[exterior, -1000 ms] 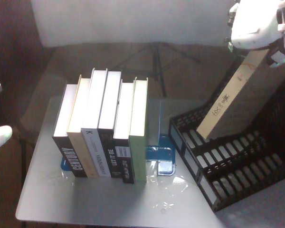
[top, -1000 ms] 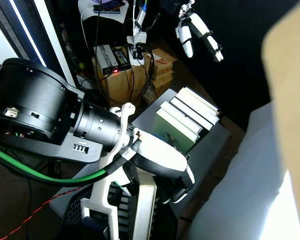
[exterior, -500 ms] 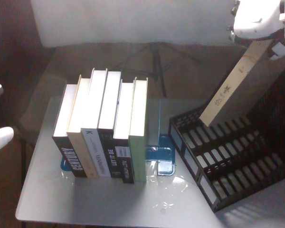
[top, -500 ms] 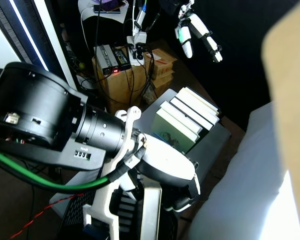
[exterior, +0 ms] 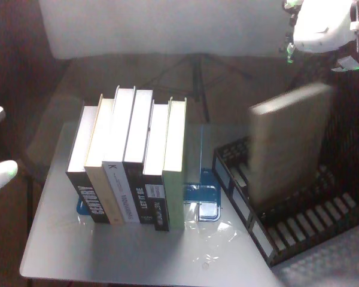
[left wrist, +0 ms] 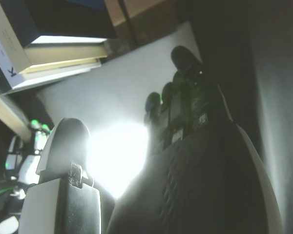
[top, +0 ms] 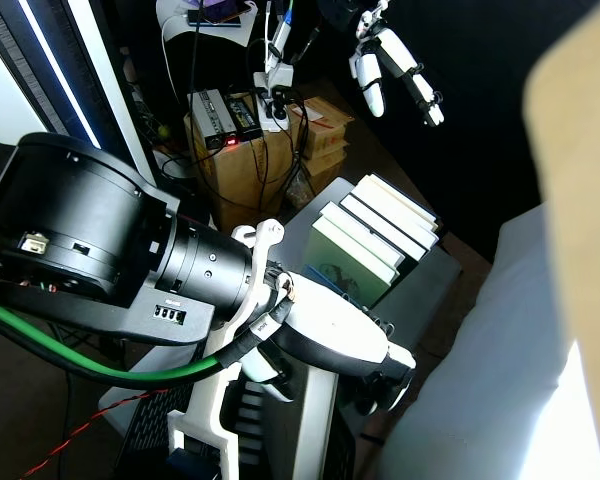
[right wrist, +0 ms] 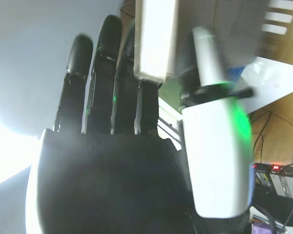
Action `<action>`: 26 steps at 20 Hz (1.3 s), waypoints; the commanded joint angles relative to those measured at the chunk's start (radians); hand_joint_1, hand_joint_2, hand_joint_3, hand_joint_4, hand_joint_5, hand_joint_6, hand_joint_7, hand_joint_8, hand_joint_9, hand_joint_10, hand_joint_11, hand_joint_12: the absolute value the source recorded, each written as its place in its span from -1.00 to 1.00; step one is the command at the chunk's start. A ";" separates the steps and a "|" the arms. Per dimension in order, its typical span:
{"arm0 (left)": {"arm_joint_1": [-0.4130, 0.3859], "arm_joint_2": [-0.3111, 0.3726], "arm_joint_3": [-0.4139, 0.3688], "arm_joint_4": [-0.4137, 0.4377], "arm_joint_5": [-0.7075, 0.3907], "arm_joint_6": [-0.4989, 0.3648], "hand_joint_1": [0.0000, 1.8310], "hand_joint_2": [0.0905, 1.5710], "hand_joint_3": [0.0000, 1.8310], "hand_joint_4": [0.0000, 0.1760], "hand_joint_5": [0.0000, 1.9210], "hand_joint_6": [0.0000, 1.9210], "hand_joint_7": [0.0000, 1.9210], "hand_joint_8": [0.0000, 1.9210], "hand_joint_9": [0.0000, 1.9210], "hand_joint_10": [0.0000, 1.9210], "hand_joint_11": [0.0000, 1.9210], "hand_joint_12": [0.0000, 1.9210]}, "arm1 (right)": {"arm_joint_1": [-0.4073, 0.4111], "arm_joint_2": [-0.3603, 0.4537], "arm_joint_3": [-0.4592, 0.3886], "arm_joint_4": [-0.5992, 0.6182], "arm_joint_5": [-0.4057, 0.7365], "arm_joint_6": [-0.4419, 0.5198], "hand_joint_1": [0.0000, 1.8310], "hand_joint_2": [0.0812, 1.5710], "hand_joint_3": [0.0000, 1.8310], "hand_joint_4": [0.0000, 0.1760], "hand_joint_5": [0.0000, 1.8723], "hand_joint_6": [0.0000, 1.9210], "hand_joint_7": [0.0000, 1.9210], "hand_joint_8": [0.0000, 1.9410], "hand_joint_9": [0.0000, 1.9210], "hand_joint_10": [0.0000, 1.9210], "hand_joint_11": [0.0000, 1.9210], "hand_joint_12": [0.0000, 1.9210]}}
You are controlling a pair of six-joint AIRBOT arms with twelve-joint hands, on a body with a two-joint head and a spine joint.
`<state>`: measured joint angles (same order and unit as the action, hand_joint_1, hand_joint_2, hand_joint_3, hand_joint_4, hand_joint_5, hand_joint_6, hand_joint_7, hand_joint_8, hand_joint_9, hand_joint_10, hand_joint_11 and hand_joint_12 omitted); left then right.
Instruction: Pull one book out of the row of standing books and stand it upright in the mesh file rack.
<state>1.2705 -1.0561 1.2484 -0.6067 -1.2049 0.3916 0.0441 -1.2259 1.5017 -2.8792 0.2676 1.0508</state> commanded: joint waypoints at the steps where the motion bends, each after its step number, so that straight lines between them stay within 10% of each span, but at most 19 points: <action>1: -0.002 0.002 0.008 -0.012 -0.124 -0.007 -0.37 0.66 -1.00 -1.00 -0.87 -1.00 -0.95 -1.00 -0.94 -0.99 -1.00 -0.10 | 0.003 0.016 0.005 -0.024 -0.090 -0.006 0.17 0.50 -1.00 -1.00 -0.31 -0.97 -0.24 -1.00 -0.42 -0.36 -0.93 0.74; 7: -0.002 0.001 0.008 -0.012 -0.125 -0.008 -0.36 0.66 -1.00 -1.00 -0.87 -1.00 -0.94 -1.00 -0.93 -0.99 -1.00 -0.11 | 0.000 0.024 -0.003 -0.024 -0.090 0.000 0.10 0.53 -1.00 -1.00 -0.36 -0.99 -0.27 -1.00 -0.48 -0.17 -0.92 0.82; 19: -0.006 0.001 0.003 0.000 -0.133 -0.015 -0.34 0.66 -1.00 -1.00 -0.88 -1.00 -0.97 -1.00 -0.96 -1.00 -1.00 -0.14 | 0.019 0.115 -0.098 0.057 -0.116 0.066 -0.26 0.71 -1.00 -1.00 -0.84 -1.00 -0.83 -1.00 -0.85 -0.82 -1.00 0.18; 22: -0.006 0.000 0.003 0.000 -0.132 -0.014 -0.33 0.66 -1.00 -1.00 -0.88 -1.00 -0.97 -1.00 -0.97 -1.00 -1.00 -0.22 | -0.003 0.098 -0.076 0.244 -0.131 0.038 -0.24 0.65 -1.00 -0.71 -1.00 -1.00 -1.00 -1.00 -0.97 -0.95 -1.00 -0.54; 23: -0.007 0.000 0.003 0.000 -0.132 -0.014 -0.31 0.66 -1.00 -1.00 -0.87 -1.00 -0.96 -1.00 -0.95 -0.99 -1.00 -0.23 | -0.011 0.085 -0.053 0.427 -0.126 -0.087 -0.20 0.60 -1.00 -0.83 -1.00 -1.00 -1.00 -1.00 -1.00 -0.99 -1.00 -0.73; 26: -0.007 -0.001 0.003 -0.001 -0.132 -0.014 -0.36 0.68 -1.00 -1.00 -0.89 -1.00 -0.98 -1.00 -0.98 -1.00 -1.00 -0.27 | -0.040 0.023 0.057 0.972 -0.045 -0.383 -0.24 0.55 -1.00 -0.38 -1.00 -1.00 -1.00 -1.00 -1.00 -1.00 -0.99 -0.99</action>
<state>1.2652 -1.0580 1.2472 -0.5934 -1.2194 0.3832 -0.0086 -1.2285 1.5734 -1.8565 0.2565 0.6464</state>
